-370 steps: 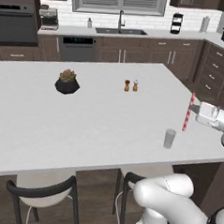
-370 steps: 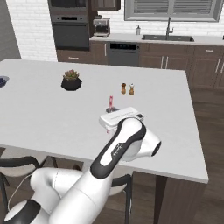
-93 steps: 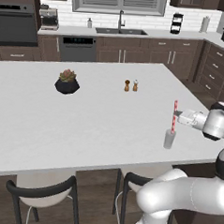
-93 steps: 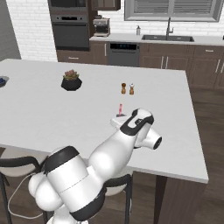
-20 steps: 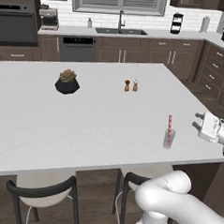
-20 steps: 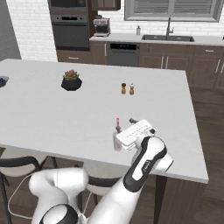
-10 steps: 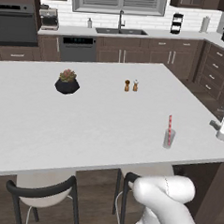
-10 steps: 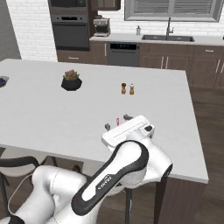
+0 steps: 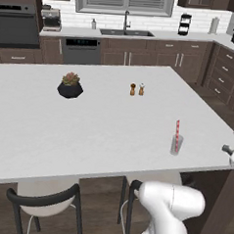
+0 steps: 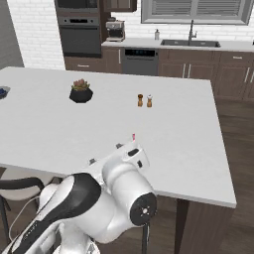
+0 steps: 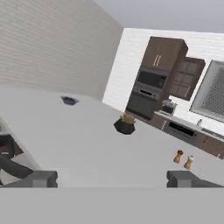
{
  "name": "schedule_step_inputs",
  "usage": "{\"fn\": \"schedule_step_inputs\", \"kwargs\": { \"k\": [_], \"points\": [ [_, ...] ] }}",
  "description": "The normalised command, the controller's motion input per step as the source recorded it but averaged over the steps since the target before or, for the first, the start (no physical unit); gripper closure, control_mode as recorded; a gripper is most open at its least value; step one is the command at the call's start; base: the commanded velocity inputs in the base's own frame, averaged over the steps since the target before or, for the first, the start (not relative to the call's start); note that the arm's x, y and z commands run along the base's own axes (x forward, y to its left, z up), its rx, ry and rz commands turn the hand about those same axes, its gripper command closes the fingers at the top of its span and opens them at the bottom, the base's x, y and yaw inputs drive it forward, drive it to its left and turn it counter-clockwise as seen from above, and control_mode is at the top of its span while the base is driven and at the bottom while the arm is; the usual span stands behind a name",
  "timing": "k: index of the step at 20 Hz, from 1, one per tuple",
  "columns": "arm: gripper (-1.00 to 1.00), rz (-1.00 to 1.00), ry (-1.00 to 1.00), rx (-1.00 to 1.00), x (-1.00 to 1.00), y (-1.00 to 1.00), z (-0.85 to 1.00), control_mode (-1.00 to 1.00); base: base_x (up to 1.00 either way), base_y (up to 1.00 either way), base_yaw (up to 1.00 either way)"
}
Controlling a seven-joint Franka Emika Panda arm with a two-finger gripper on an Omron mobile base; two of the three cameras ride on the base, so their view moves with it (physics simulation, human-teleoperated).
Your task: Take a straw from the drawer in front and place it inside the glass cup on the dining counter.
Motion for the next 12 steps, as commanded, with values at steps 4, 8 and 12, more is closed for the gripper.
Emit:
{"fn": "schedule_step_inputs", "kwargs": {
  "k": [4, 8, 12],
  "points": [
    [-1.00, -0.13, 0.28, -0.33, -0.53, 0.58, 0.28, -1.00, 0.00, 0.00, 0.00],
    [-1.00, -0.10, 0.30, -0.32, -0.17, 0.76, 0.37, -1.00, 0.00, 0.00, 0.00],
    [-1.00, -0.06, 0.38, -0.29, 0.04, 0.80, 0.24, -1.00, 0.00, 0.00, 0.00]
  ]
}}
